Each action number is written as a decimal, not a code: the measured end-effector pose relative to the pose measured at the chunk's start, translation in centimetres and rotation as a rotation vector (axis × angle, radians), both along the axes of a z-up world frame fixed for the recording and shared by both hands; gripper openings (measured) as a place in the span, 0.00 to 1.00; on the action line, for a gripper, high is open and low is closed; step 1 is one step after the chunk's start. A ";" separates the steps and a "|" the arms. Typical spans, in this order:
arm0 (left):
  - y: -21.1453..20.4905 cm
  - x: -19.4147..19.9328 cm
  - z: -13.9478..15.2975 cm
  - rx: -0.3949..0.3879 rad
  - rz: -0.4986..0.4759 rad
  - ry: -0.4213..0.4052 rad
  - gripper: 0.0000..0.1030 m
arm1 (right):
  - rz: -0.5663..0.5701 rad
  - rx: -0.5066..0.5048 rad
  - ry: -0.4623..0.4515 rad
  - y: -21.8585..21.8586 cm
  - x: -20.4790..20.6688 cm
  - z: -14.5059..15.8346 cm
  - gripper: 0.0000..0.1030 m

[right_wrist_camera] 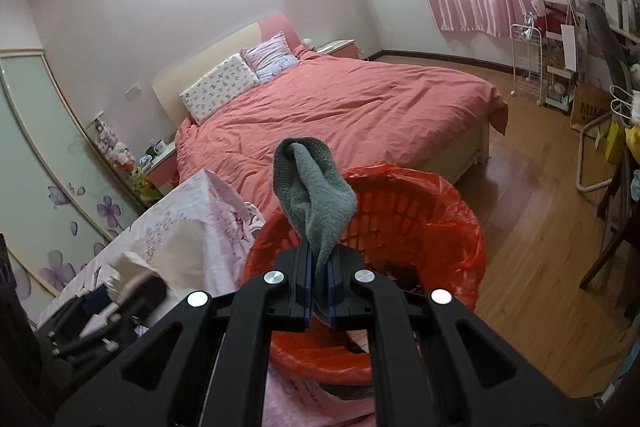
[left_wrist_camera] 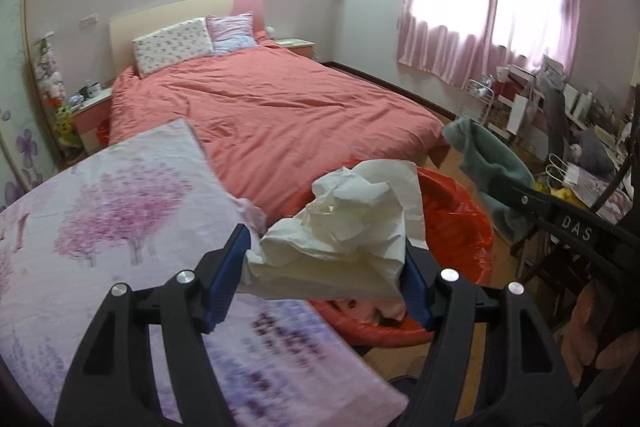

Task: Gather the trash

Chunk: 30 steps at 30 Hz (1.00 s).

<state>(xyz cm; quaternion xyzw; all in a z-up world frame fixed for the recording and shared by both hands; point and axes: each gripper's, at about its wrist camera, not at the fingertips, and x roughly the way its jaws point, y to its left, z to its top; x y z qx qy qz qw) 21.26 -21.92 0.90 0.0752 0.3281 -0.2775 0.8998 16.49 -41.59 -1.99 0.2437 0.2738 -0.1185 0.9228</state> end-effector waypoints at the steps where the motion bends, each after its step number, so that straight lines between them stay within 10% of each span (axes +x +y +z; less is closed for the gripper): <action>1: -0.9 0.1 -0.4 0.005 -0.006 0.004 0.66 | -0.002 0.002 0.001 -0.4 0.0 -0.2 0.05; 7: -4.4 1.5 -3.0 0.048 -0.025 0.046 0.80 | -0.010 0.062 0.013 -2.9 1.2 -1.9 0.07; 18: -2.0 3.6 -5.2 0.084 0.053 0.082 0.84 | -0.013 0.081 0.029 -3.4 0.3 -2.8 0.44; 26: 5.2 -0.1 -1.2 0.042 0.161 -0.017 0.92 | -0.046 -0.157 -0.075 1.4 -4.7 1.9 0.96; 30: 8.7 -3.7 0.6 0.044 0.237 -0.099 0.96 | -0.113 -0.339 -0.137 5.7 -8.2 4.0 0.98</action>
